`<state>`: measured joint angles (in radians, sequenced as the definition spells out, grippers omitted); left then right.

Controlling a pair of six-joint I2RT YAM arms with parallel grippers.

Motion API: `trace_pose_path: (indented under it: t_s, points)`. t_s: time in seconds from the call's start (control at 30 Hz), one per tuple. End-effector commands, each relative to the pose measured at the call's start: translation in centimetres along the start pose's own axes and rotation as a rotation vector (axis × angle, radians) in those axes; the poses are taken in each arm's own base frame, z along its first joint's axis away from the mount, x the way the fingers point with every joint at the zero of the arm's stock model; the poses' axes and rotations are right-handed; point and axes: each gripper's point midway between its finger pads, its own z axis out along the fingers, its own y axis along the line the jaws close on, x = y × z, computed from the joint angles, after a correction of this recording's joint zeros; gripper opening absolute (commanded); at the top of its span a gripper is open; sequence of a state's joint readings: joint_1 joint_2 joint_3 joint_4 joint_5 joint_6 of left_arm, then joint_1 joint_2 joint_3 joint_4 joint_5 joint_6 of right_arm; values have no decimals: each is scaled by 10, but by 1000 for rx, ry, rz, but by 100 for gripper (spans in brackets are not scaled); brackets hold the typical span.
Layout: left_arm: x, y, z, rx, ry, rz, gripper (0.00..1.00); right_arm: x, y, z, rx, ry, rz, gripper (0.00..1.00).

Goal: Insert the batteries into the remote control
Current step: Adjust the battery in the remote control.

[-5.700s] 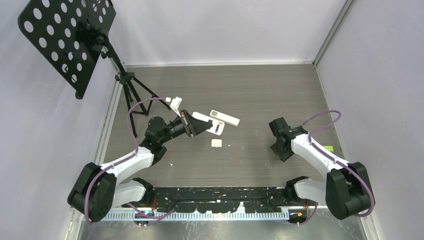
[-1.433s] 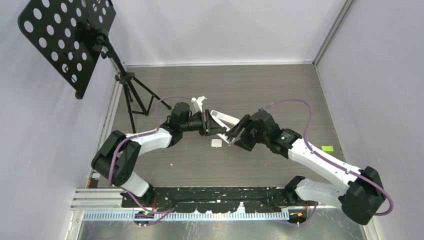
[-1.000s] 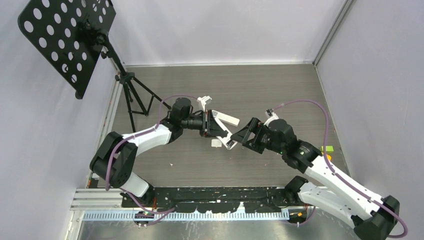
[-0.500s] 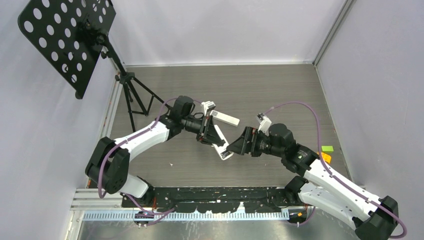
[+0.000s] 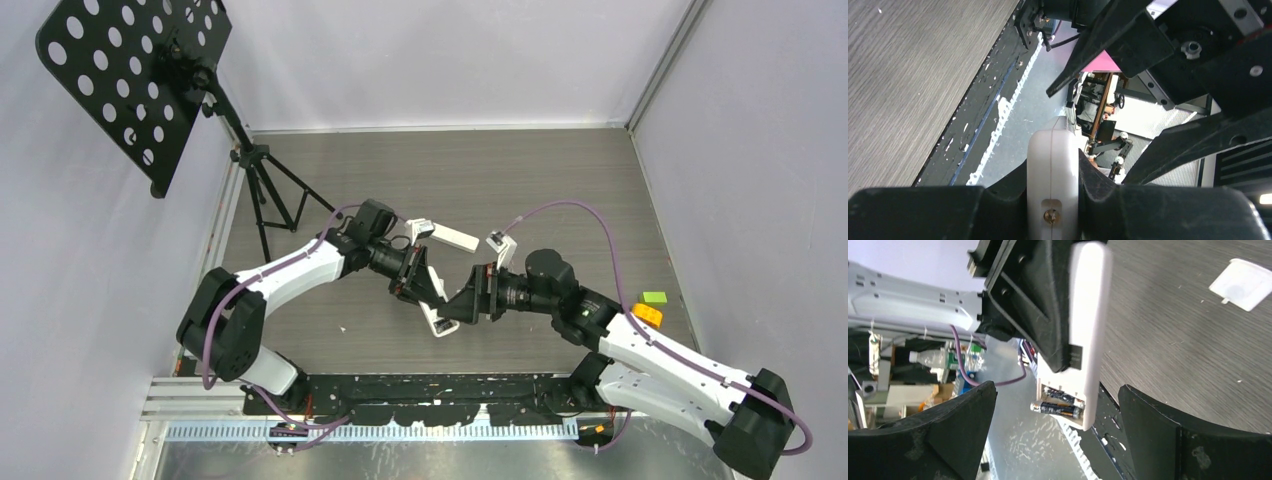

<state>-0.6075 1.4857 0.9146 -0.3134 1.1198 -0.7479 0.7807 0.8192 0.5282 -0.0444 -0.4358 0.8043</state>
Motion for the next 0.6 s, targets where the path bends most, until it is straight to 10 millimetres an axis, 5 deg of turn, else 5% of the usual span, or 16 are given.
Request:
trace_pose_path:
  t_s: [0.0,0.57]
  points:
    - [1,-15,-3,49,32,45,0,11,14,0,-63,51,-135,97]
    - [2,-18,-4,56,37,75,0,27,10,7,-42,116,-163,92]
